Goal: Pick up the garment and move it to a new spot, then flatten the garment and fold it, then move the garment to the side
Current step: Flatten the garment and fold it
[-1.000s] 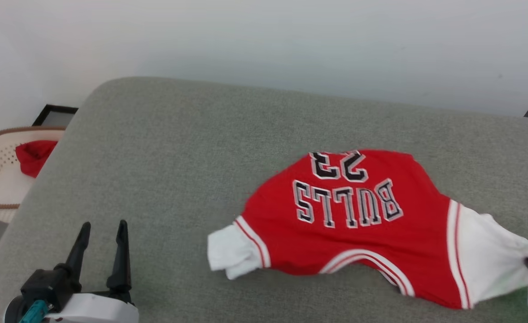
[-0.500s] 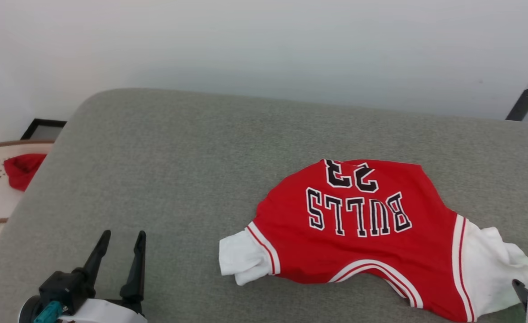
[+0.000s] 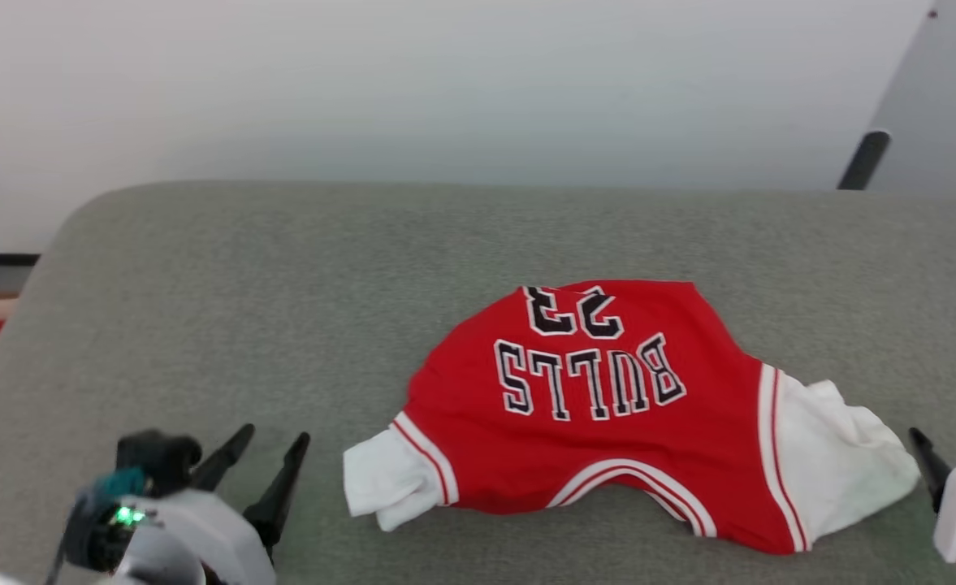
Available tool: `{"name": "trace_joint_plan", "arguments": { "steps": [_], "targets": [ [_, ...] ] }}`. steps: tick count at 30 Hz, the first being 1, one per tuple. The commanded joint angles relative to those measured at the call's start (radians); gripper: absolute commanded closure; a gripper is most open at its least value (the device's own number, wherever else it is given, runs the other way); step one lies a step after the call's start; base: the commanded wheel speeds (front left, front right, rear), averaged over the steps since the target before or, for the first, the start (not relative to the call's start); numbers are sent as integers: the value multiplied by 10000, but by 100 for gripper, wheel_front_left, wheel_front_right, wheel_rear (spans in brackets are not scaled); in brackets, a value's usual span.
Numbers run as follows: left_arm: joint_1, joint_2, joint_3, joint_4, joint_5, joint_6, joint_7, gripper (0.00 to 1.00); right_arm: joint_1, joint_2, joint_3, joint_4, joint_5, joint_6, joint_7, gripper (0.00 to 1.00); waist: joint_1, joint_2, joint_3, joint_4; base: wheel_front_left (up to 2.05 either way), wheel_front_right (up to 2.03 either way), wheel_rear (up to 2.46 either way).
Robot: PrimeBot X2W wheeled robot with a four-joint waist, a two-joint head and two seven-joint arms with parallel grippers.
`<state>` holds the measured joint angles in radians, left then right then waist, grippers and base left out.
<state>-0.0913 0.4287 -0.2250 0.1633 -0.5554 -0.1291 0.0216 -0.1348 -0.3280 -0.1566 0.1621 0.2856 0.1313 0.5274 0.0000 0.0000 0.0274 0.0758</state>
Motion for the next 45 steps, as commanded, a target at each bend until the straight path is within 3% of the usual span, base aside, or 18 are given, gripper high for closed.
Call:
{"name": "trace_joint_plan", "arguments": {
  "steps": [1, 4, 6, 11, 19, 24, 31, 44, 45],
  "targets": [
    [-270, 96, -70, -61, -589, -24, 921, 0, 211, 242, -15, -361, -69, -10, -108, 0, 0, 0, 72, -372, 0, 0, 0],
    [-556, 248, -97, -23, -1287, 163, 2625, 0, 526, 602, 33, -889, -57, -10, -146, 0, 0, 0, 98, -638, 0, 0, 0],
    [-691, 310, -109, -29, -1483, 284, 3182, 0, 601, 707, 34, -1055, -66, -10, -152, 0, 0, 0, 100, -723, 0, 0, 0],
    [-1118, 526, -146, -220, -2279, 1012, 5618, 0, 938, 1115, 107, -1613, -144, -10, -106, 0, 0, 0, 138, -1128, 0, 0, 0],
    [-1443, 779, -192, -305, -2910, 2219, 8072, 0, 1055, 1327, 134, -1842, -185, -10, -135, 0, 0, 0, 338, -1528, 0, 0, 0],
    [-1445, 869, -195, -321, -3073, 2721, 8817, 0, 948, 1392, 130, -1788, -179, -10, -208, 0, 0, 0, 505, -1676, 0, 0, 0],
    [-1433, 1046, -212, -323, -2979, 3017, 9097, 0, 770, 1461, 159, -1653, -177, -10, -362, 0, 0, 0, 809, -1754, 0, 0, 0],
    [-1521, 886, -260, 111, -3103, 2948, 9001, 0, 442, 1403, 279, -1329, -71, -10, -590, 0, 0, 0, 1140, -1733, 0, 0, 0],
    [-1528, 884, -282, 117, -3128, 2918, 9019, 34, 437, 1398, 289, -1303, -73, -10, -607, 0, 0, 0, 1151, -1727, 0, 0, 0]
  ]
}}
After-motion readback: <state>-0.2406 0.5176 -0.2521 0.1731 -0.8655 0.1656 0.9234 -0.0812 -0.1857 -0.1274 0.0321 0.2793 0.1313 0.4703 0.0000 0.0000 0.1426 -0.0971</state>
